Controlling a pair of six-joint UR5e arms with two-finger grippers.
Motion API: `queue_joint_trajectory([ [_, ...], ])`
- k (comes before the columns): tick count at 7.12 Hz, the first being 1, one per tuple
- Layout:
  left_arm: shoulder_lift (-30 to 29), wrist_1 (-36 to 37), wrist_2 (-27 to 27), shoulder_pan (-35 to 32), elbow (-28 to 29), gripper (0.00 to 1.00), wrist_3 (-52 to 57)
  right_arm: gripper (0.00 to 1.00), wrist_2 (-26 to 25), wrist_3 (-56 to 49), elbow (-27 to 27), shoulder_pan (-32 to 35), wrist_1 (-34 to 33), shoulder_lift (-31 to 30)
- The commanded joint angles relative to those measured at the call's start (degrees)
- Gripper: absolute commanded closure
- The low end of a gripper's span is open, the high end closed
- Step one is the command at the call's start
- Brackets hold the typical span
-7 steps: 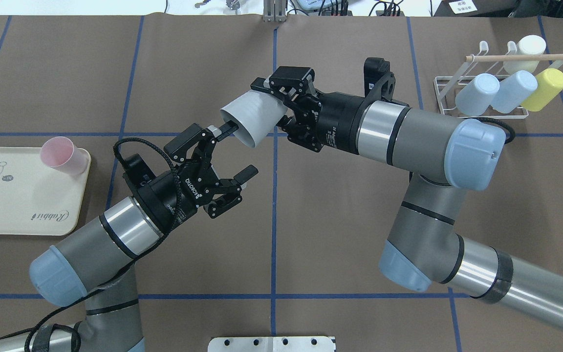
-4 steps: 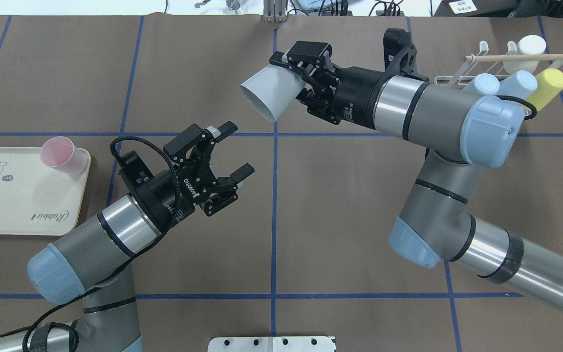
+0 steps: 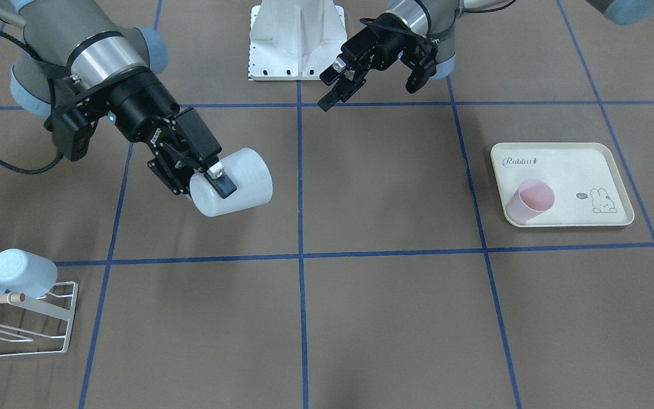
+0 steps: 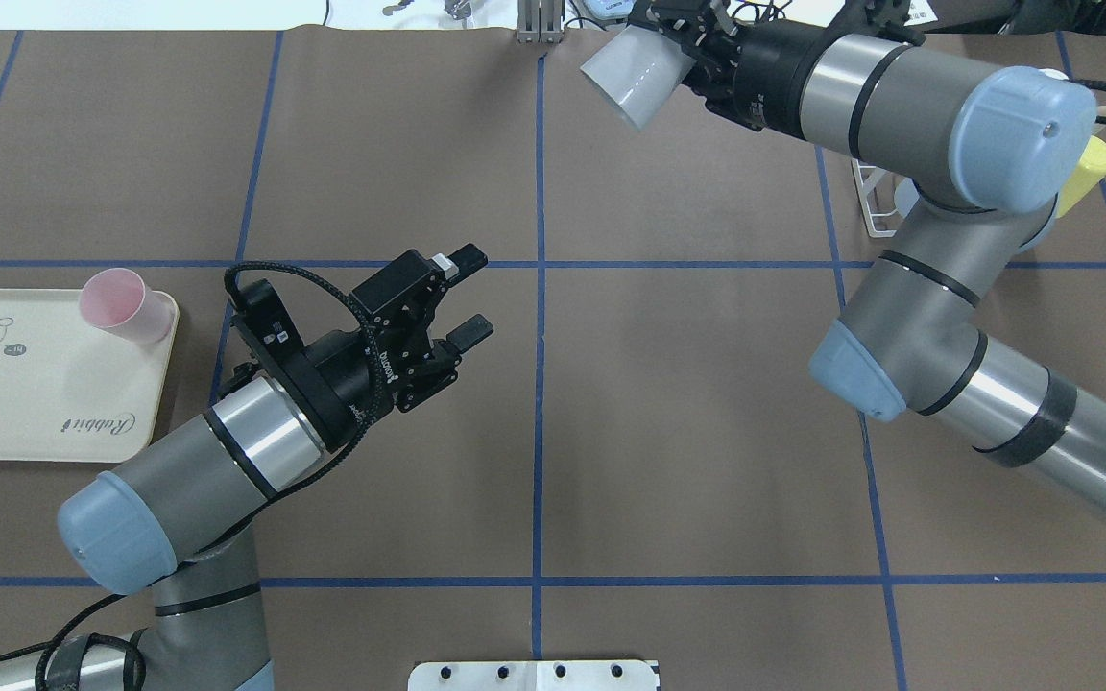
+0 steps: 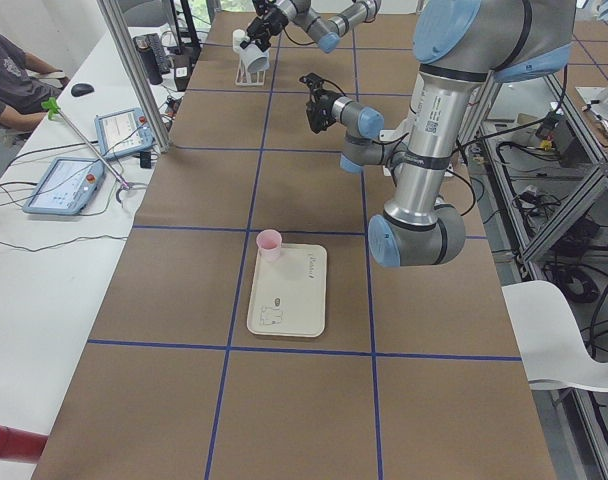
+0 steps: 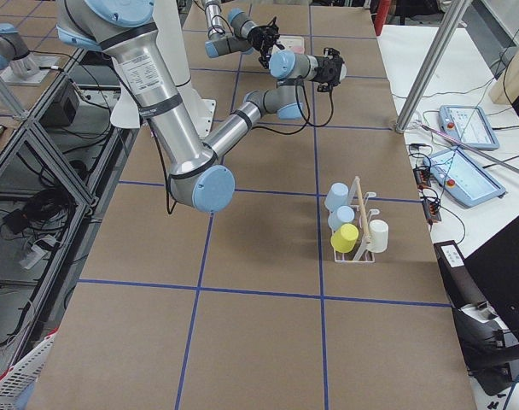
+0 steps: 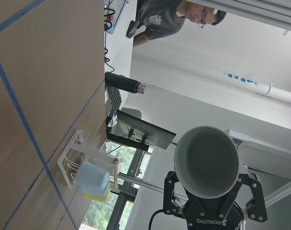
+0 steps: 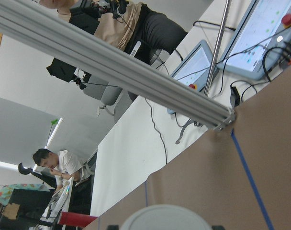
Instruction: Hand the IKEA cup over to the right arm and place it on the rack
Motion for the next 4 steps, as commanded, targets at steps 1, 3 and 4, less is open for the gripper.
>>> queue_joint_trajectory([
  [1,0.02,15.94,-0.35,-2.42,-6.53,0.00,4.80,1.00,-3.48,-9.70,-0.08,3.33,-7.94,-0.11],
  [3,0.02,30.74,-6.46,-8.99,-10.86,0.00,7.28,1.00,-10.32,-17.20,-0.17,4.13,-14.36,-0.11],
  [4,-0.33,39.68,-13.90,-14.86,-11.66,0.00,7.28,1.00,-12.61,-19.58,-0.17,5.35,-17.09,-0.11],
])
